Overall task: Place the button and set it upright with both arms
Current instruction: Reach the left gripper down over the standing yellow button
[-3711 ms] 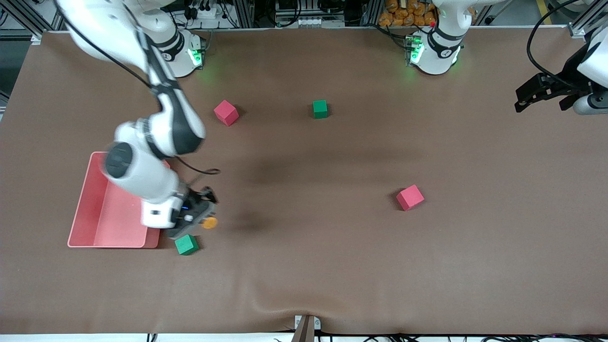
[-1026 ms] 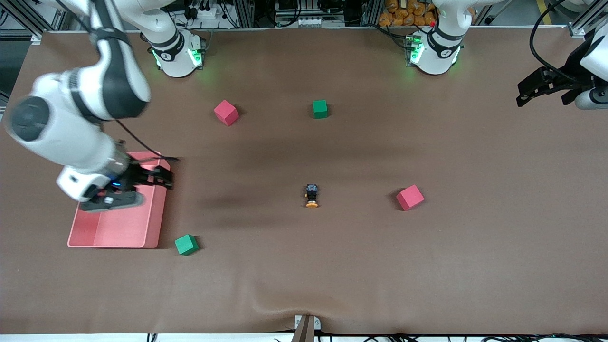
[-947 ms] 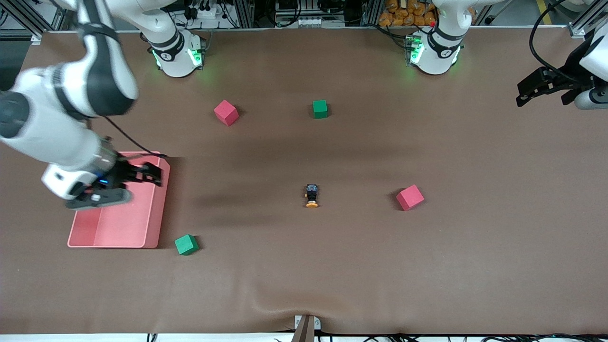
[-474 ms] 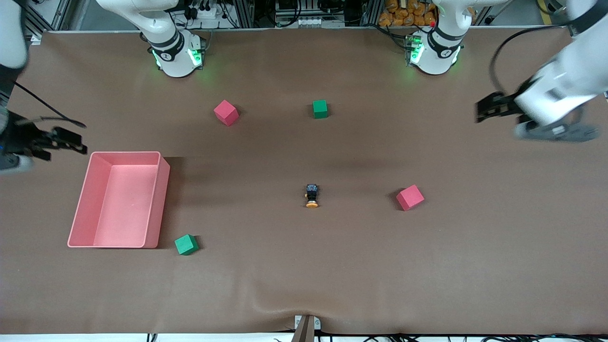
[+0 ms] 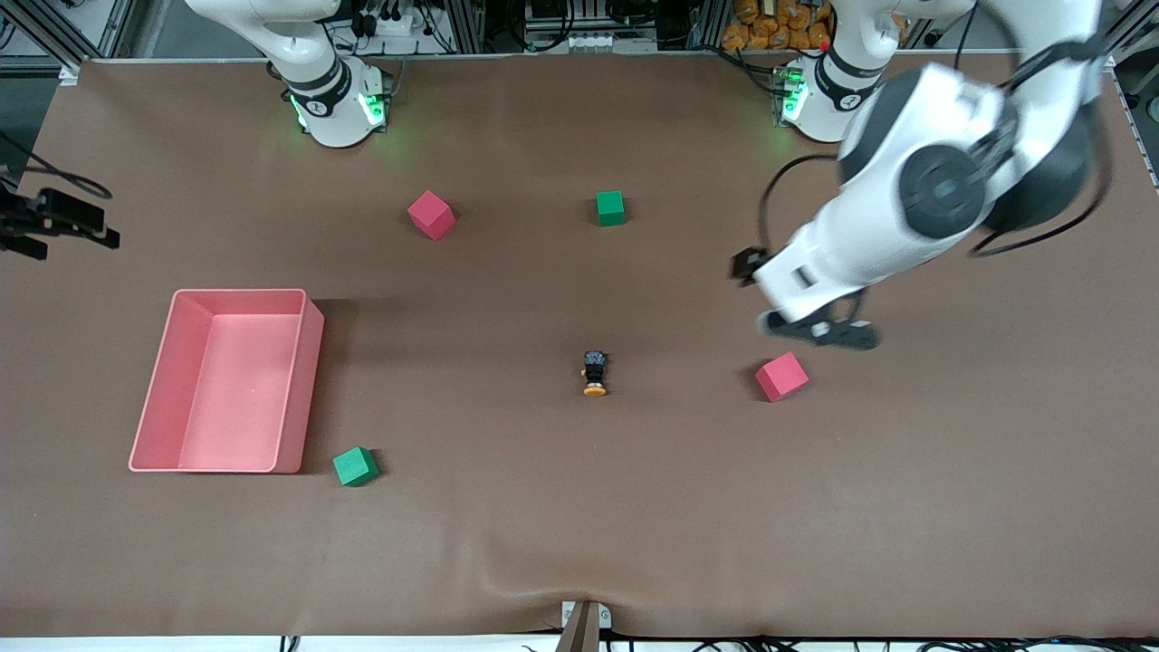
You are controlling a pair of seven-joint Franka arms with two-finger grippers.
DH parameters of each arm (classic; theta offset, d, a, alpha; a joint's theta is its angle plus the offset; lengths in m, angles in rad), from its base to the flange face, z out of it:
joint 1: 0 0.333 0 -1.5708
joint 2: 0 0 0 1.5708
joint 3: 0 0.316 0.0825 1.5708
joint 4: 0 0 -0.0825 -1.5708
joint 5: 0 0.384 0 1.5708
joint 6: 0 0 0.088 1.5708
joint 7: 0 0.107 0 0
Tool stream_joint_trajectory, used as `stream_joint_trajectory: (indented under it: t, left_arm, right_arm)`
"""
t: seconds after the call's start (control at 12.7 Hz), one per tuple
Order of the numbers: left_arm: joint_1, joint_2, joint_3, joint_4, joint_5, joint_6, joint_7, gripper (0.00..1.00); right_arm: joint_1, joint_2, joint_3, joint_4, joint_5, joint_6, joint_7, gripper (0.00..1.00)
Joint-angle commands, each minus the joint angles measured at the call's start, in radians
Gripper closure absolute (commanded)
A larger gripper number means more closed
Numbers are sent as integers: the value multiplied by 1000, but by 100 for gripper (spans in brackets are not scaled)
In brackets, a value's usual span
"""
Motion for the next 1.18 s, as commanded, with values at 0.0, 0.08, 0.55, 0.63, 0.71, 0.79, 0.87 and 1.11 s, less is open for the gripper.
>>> stream_joint_trajectory:
  t: [0.0, 0.08, 0.55, 0.63, 0.71, 0.79, 0.87, 1.11]
  left_arm:
    - [-57, 117, 6, 72, -56, 85, -55, 0]
    - [-91, 157, 11, 83, -55, 119, -88, 0]
    - [-299, 372, 106, 140, -47, 272, -190, 0]
    - [-319, 395, 127, 141, -49, 314, -193, 0]
    - [-341, 415, 140, 141, -49, 366, -196, 0]
    - [-349, 439, 152, 146, -49, 416, -194, 0]
    - [-355, 467, 154, 159, -49, 453, -194, 0]
    - [-384, 541, 186, 219, -49, 504, -188, 3]
  right_arm:
    - [-15, -31, 18, -2, -15, -46, 38, 0]
    - [-14, -36, 20, -2, -15, -63, 61, 0]
    - [-98, -64, 158, -4, -16, -97, 146, 0]
    - [-94, -74, 158, -4, -30, -97, 147, 0]
    - [-80, -79, 157, -2, -48, -99, 147, 0]
    - [-60, -79, 152, 10, -67, -99, 147, 0]
    - [-49, -76, 152, 44, -81, -102, 158, 0]
    - [1, -70, 118, 71, -76, -157, 263, 0]
